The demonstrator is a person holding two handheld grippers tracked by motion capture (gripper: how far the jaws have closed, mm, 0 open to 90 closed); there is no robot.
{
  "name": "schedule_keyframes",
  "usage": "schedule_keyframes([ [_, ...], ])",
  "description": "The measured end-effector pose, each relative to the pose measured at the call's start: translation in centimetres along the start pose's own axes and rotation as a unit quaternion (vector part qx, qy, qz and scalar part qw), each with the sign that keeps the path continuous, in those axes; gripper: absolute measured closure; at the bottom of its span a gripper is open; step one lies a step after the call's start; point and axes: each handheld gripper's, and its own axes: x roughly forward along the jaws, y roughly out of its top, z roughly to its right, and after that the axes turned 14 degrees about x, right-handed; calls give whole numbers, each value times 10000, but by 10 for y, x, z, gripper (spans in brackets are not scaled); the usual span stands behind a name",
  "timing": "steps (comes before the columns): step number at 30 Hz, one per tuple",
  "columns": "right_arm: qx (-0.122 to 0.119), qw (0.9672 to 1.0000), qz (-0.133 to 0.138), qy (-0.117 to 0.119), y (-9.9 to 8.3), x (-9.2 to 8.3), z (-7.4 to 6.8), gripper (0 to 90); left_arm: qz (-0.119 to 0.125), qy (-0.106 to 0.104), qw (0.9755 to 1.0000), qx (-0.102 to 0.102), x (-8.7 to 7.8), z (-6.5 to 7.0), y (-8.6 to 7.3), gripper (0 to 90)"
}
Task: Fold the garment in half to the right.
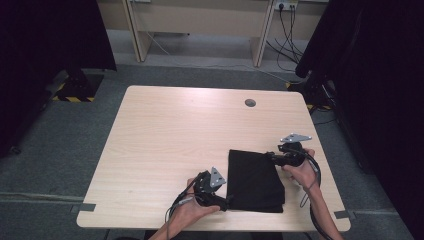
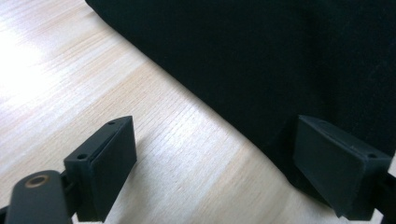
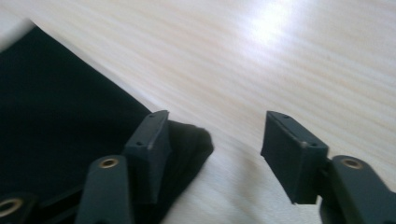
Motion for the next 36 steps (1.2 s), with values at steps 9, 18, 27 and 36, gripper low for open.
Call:
schedule_keyframes([
  [9,-273,9986,150,416,-11,-43,-44,274,233,-180,9994,-152,-9,-5,-1,88],
  [18,-534,9965,-260,588,-52,-49,-71,278,65,23,9998,-174,-16,-20,-14,87],
  [27,-80,9967,-227,782,-75,-47,-60,285,-41,250,9991,-343,-26,-41,-31,87],
  [36,-244,9962,-133,831,-72,-61,-66,271,-128,386,9986,-338,-40,-49,-47,80],
])
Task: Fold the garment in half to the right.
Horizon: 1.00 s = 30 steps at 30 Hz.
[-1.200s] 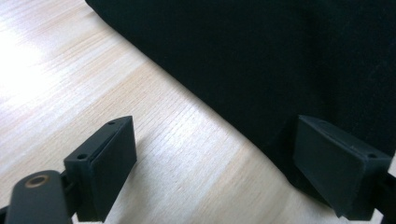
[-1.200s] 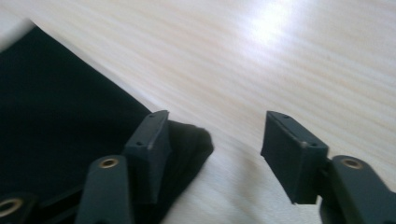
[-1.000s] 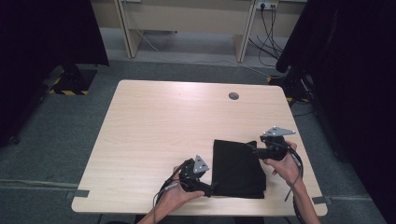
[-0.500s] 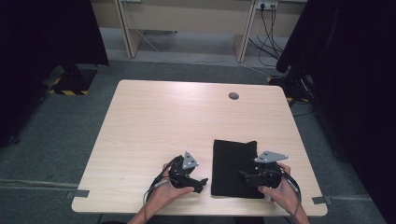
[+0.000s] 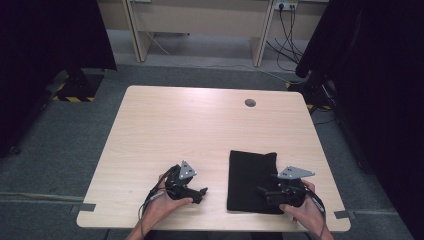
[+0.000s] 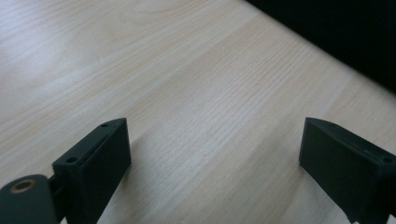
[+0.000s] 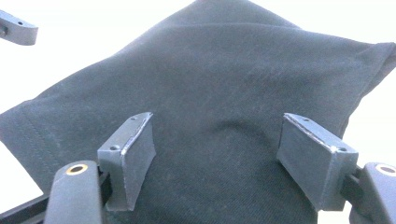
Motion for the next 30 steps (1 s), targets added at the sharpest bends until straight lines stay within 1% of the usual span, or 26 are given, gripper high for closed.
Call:
schedule_keyframes([
  [2,8,10000,-12,9,-1,-1,-2,262,-18,31,10000,-13,-3,-2,-4,78],
  [4,-41,10000,-14,59,-2,-2,-4,241,-22,9,10000,-11,-6,-3,-6,75],
  [5,-25,10000,-23,74,-2,-1,-4,237,-29,18,10000,-7,-7,-4,-8,72],
  [8,12,9999,-95,81,-4,3,-3,215,-97,104,9999,9,-10,-4,-11,67],
  [10,52,9999,-137,91,-6,7,-1,208,-116,74,9999,19,-12,-3,-13,35],
  [13,97,9998,-133,133,-9,10,0,208,-125,81,9999,3,-15,-2,-16,32],
  [15,95,9998,-135,130,-8,8,0,198,-131,69,9999,6,-18,-3,-19,21],
  [18,103,9998,-111,104,-6,5,-1,178,-147,109,9998,-36,-21,-5,-22,20],
  [21,54,9999,-69,52,-6,2,-2,174,-171,107,9998,-55,-23,-4,-24,13],
  [22,52,10000,-76,17,-6,2,-3,174,-202,117,9997,-66,-23,-4,-23,11],
  [24,18,9999,-148,15,-8,4,-3,172,-248,73,9997,-23,-23,-2,-22,5],
  [27,-32,9998,-190,-33,-11,9,-4,169,-172,87,9998,-25,-23,-1,-24,0],
  [30,-89,9998,-177,2,-11,12,-3,165,-165,98,9998,-66,-25,-1,-25,0],
])
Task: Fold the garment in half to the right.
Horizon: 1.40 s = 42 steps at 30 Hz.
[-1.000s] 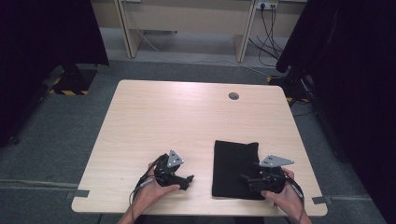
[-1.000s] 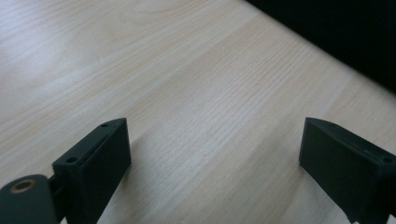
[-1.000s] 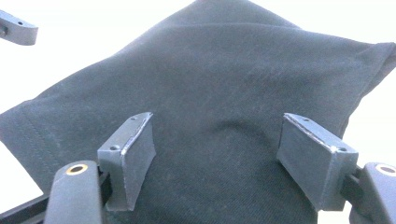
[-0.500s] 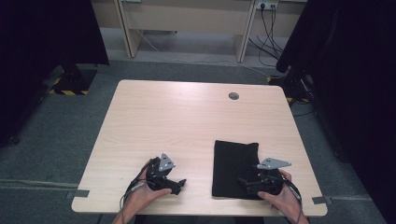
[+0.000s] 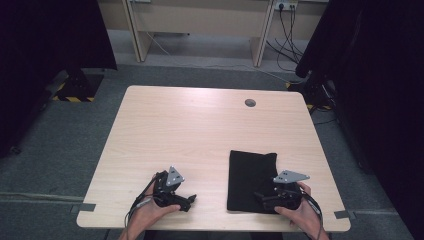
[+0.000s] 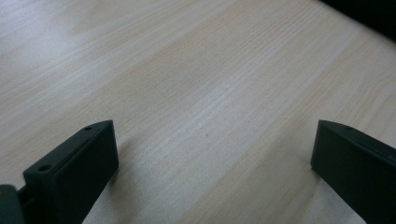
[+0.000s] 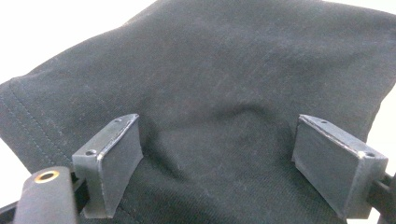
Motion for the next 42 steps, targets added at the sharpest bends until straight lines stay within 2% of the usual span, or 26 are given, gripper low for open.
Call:
schedule_keyframes([
  [4,-34,10000,-36,32,2,4,-1,158,44,-28,10000,-80,-1,-2,-1,0],
  [7,-59,9999,-11,82,6,10,0,145,36,-35,10000,-51,-2,-2,-2,0],
  [9,-78,9999,-4,132,9,13,1,142,-26,33,10000,30,-2,0,-2,0],
  [14,-139,9997,16,215,16,20,3,140,-24,17,10000,46,-3,-2,-4,0],
  [42,-457,9979,-167,433,69,71,-5,138,-25,39,10000,22,-5,-4,-6,0],
])
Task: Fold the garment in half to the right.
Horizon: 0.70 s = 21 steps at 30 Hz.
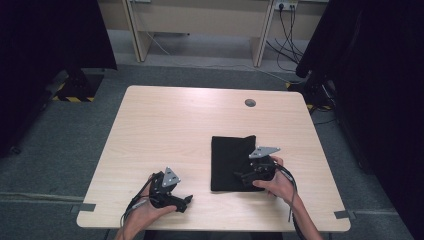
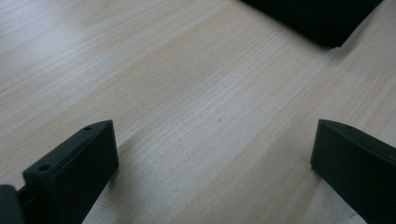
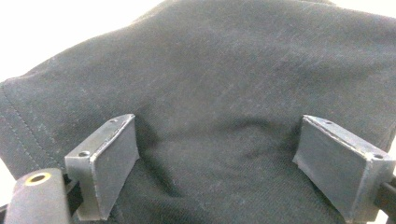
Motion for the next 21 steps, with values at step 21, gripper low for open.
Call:
schedule_keyframes([
  [21,-83,9999,-68,-50,32,32,-11,134,2,11,10000,-15,0,0,0,0],
])
